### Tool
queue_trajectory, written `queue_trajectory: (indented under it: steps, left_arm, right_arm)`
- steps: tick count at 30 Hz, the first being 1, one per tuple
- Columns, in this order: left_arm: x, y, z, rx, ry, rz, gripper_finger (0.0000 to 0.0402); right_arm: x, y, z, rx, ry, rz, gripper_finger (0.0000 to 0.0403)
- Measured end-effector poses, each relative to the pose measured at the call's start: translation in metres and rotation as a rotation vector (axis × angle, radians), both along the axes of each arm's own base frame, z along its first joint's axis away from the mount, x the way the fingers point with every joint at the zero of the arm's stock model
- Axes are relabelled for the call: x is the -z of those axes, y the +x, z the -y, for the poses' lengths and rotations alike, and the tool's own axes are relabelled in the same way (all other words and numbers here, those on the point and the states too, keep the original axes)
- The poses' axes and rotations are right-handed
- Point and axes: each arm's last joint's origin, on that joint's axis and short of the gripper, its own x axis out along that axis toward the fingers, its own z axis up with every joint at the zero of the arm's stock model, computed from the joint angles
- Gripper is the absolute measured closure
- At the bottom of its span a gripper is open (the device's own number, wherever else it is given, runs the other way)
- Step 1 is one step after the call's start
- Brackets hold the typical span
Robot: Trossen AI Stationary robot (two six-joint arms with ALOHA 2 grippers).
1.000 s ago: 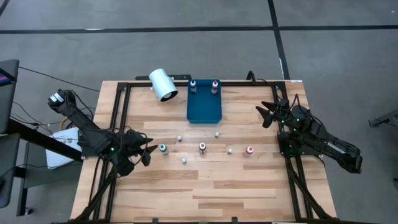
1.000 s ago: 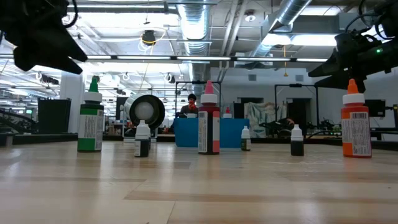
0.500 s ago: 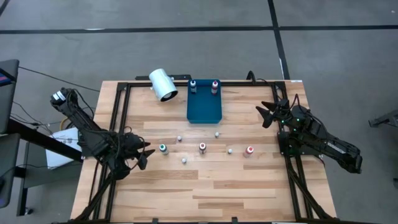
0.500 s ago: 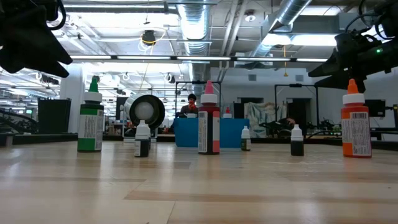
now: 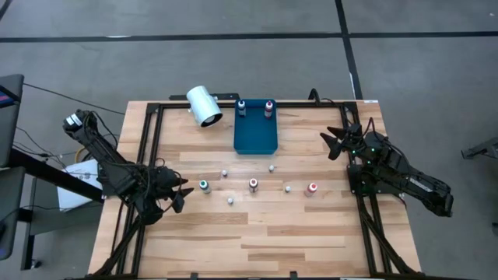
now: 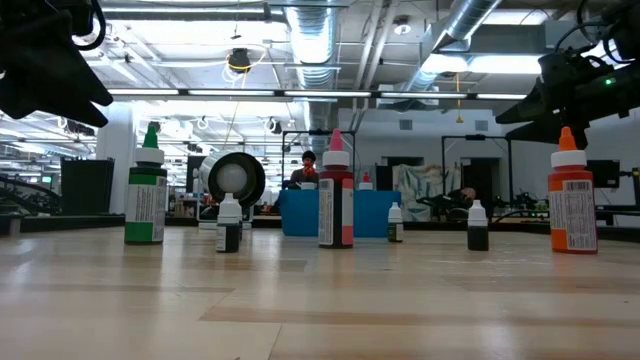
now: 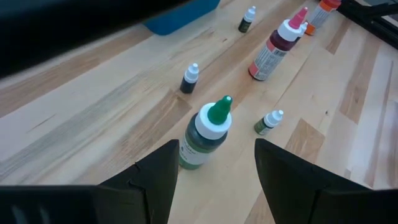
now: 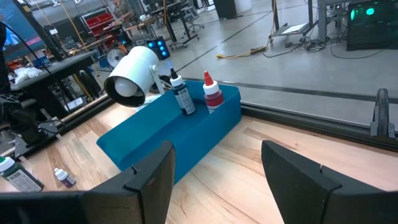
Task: Pick & Place food coloring
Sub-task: Put the large green food coloring bottle into the blue bin
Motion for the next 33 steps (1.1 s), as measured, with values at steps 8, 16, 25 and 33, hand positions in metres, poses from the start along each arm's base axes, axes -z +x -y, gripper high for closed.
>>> queue_trajectory:
  steps: [8,16,25,33]
  left_arm:
    - [-0.001,0.0,-0.002,-0.045,0.035,0.046,0.0189]
    - [-0.001,0.0,-0.002,-0.049,0.04,0.051,0.0136]
    - [0.008,0.004,0.003,-0.021,0.108,-0.01,0.0113]
    - [0.023,0.011,0.009,-0.044,0.11,-0.079,0.0113]
  right_arm:
    - [0.0,0.0,0.0,0.0,0.0,0.0,0.0178]
    - [0.0,0.0,0.0,0.0,0.0,0.0,0.0178]
    - [0.0,0.0,0.0,0.0,0.0,0.0,0.0178]
    - [0.0,0.0,0.0,0.0,0.0,0.0,0.0178]
